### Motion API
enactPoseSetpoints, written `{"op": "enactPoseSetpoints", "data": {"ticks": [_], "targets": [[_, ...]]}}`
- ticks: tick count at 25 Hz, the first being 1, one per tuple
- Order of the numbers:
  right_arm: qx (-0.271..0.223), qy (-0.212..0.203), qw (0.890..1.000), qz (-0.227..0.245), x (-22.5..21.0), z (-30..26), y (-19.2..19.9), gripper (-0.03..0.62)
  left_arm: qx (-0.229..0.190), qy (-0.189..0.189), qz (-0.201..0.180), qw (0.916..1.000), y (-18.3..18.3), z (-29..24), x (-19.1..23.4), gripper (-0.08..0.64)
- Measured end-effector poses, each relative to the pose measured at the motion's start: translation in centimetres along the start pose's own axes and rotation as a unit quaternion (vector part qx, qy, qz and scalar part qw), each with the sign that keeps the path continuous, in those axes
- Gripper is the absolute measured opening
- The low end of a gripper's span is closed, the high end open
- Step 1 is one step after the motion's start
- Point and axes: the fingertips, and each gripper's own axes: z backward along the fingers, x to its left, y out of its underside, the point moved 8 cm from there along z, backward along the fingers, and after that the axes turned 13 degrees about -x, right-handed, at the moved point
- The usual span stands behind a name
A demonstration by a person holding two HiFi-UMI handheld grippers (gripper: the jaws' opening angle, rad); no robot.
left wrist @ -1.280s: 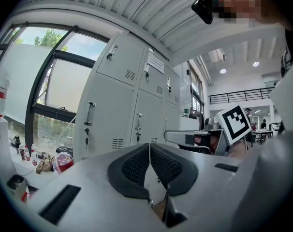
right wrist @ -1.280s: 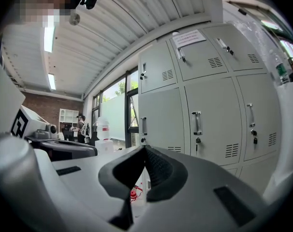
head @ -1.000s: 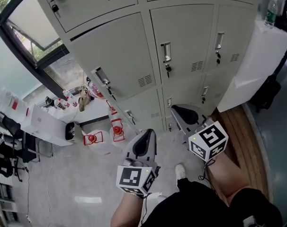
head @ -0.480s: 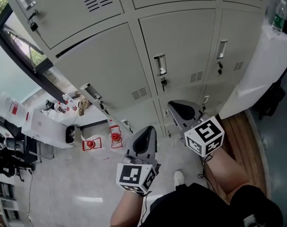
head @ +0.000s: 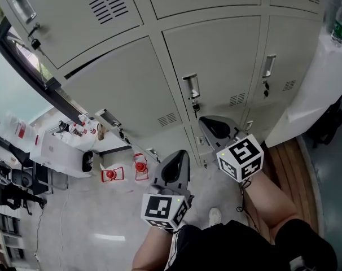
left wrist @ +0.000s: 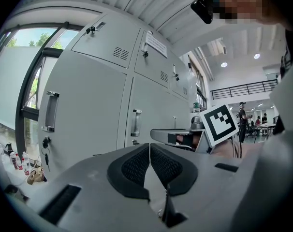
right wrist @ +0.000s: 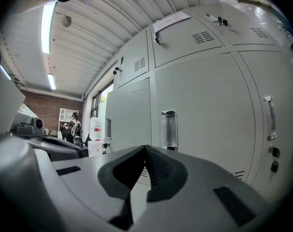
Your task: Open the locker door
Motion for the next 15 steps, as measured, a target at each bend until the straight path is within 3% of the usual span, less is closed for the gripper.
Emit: {"op": "enactPoseSetpoints", "data": {"ticks": [7, 15], "targets": [[0.002, 0.016, 1.0, -0.001, -0.5, -2.1, 0.3, 0.104, 0.0, 0.013, 0.001, 0.9999, 0.0, -1.0, 1.3, 0.02], [0.008, 0.08, 0.996, 0.031, -1.0, -5.6, 0.5, 0.169, 0.003, 0.049, 0.006, 0.9988, -0.3, -2.0, 4.4, 0.02]]}}
